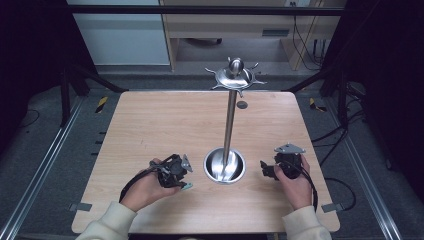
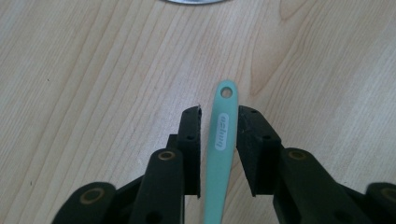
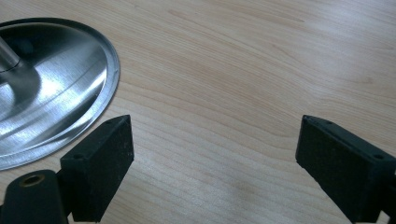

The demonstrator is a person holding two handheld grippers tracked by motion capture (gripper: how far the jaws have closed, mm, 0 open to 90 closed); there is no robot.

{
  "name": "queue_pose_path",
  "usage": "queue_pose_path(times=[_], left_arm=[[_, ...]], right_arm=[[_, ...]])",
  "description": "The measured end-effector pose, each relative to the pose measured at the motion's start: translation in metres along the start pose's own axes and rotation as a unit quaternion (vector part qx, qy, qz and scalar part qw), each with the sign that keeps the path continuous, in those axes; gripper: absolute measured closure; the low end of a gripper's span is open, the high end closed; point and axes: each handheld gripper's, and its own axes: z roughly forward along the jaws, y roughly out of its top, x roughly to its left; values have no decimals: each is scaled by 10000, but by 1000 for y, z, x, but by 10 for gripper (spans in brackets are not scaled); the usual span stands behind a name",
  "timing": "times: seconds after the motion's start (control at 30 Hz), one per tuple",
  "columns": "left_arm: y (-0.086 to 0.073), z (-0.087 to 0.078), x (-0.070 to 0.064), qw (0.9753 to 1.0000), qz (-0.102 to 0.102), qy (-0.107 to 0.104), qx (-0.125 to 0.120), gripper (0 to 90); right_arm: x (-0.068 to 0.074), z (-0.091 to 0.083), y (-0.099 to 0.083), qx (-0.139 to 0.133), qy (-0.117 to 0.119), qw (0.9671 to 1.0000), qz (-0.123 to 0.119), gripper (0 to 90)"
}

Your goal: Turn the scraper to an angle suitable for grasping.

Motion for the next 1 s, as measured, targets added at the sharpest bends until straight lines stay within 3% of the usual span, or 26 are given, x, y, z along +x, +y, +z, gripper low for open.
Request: queue_pose_path(times=[0.07, 0.37, 1.0], left_arm=[[0, 3, 1, 9999, 18, 55, 127, 710], [1, 13, 5, 9991, 10, -157, 383, 679], [5, 24, 5, 9970, 120, -288, 705, 655]], right_arm=[[0, 0, 0, 11, 1, 10000, -3, 117], [0, 1, 0, 7, 9, 10000, -16, 116], [-1, 1, 0, 31, 10, 10000, -39, 116]])
